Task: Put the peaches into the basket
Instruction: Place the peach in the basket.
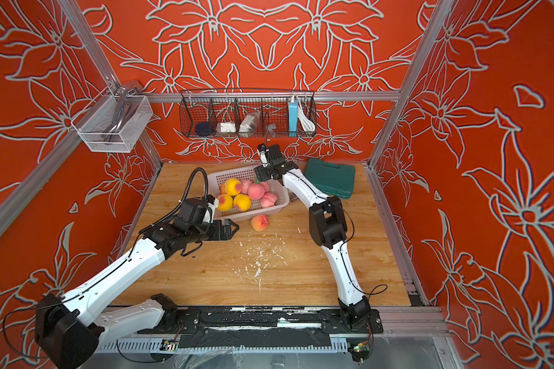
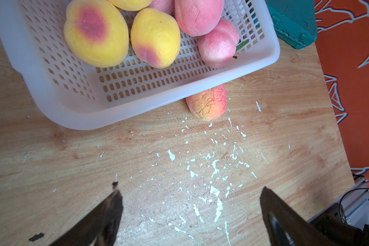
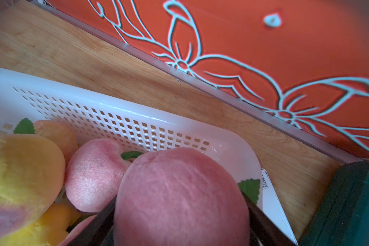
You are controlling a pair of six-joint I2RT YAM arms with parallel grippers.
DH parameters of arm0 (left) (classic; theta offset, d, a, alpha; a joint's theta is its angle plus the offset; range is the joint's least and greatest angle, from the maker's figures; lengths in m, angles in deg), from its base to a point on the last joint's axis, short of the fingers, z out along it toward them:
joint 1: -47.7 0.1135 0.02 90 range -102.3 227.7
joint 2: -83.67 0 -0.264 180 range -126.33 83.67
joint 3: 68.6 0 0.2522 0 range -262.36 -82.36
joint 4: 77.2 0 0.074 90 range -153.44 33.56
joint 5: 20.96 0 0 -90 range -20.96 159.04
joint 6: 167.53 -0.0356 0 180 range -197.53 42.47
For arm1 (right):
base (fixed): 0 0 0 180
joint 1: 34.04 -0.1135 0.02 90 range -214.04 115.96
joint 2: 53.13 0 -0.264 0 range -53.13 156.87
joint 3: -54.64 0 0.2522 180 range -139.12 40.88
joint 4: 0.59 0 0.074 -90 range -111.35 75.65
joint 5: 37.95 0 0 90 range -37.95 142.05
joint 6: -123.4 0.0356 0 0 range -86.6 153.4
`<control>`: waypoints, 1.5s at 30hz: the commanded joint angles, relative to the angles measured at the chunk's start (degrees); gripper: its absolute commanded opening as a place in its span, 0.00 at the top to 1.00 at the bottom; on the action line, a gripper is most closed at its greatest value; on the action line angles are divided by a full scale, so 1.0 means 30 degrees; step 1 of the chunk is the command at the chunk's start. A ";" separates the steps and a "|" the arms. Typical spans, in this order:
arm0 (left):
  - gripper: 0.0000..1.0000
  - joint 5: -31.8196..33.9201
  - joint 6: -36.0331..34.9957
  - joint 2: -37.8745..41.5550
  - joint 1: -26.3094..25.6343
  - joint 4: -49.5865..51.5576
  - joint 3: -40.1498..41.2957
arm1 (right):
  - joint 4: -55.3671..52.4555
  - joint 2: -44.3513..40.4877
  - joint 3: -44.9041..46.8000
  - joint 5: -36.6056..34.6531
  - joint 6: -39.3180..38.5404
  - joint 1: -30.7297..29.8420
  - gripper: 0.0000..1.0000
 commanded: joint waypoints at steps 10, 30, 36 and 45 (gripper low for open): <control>0.06 -0.0342 -0.0060 0.0260 0.0030 -0.0490 0.0166 | -0.0670 0.0769 -0.0978 -0.0151 0.0449 0.0302 0.21; 0.06 -0.0446 0.0088 0.0317 0.0030 -0.0756 0.0422 | -0.1053 0.1179 -0.1374 0.0004 0.0570 0.0471 0.20; 0.05 -0.0534 0.0119 0.0284 0.0029 -0.0801 0.0466 | -0.1087 0.1182 -0.1374 0.0061 0.0581 0.0479 0.19; 0.04 -0.0417 0.0136 0.0361 0.0030 -0.0794 0.0421 | -0.1123 0.1201 -0.1373 0.0134 0.0582 0.0526 0.18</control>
